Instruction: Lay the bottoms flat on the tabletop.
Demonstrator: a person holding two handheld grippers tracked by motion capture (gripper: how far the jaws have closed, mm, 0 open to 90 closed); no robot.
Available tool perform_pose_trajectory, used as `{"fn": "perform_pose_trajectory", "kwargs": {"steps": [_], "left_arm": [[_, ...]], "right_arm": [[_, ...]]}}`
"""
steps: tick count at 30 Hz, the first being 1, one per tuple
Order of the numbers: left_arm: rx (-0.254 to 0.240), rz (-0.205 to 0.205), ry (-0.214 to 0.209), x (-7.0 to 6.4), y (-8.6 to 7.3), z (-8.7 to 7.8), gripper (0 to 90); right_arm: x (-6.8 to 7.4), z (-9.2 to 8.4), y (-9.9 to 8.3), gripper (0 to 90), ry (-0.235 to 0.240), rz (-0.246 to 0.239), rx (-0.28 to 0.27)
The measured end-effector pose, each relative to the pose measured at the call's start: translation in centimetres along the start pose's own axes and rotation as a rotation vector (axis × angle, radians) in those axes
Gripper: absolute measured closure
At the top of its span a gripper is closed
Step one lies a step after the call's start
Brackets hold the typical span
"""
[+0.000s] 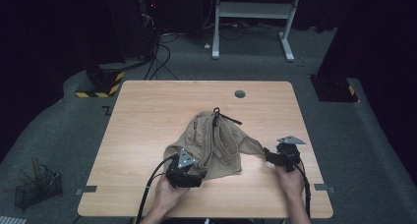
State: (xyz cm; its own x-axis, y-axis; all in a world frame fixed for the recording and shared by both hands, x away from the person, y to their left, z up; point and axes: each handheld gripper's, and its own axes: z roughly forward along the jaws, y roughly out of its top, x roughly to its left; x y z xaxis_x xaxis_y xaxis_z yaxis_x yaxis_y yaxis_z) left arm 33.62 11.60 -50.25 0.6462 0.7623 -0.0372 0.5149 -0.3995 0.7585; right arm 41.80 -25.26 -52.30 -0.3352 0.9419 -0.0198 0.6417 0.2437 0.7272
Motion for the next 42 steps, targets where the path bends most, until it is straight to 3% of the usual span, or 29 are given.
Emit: {"fn": "perform_pose_trajectory", "kwargs": {"steps": [7,10,14,15,23,36,42], "left_arm": [[-0.002,0.019,0.022,-0.1,0.3,0.9,29.3],[-0.004,0.024,0.037,-0.2,0.4,1.0,38.8],[-0.009,0.026,0.019,-0.1,0.4,1.1,45.1],[-0.009,0.027,0.014,-0.1,0.4,1.1,50.6],[-0.024,0.033,0.013,0.1,0.6,0.5,69.2],[-0.054,0.004,-0.005,0.9,1.1,-0.6,78.0],[-0.086,-0.01,-0.015,1.7,2.1,-2.0,78.5]], "right_arm": [[0.0,0.0,0.0,29.8,0.0,0.0,0.0],[0.0,0.0,0.0,29.8,0.0,0.002,0.0],[0.0,0.0,0.0,29.8,0.0,0.002,0.0],[0.0,0.0,0.0,29.8,0.0,-0.001,0.0],[0.0,0.0,0.0,29.8,0.0,0.0,0.0],[0.0,0.0,0.0,29.8,0.0,-0.001,0.0],[0.0,0.0,0.0,29.8,0.0,0.002,0.001]]}}
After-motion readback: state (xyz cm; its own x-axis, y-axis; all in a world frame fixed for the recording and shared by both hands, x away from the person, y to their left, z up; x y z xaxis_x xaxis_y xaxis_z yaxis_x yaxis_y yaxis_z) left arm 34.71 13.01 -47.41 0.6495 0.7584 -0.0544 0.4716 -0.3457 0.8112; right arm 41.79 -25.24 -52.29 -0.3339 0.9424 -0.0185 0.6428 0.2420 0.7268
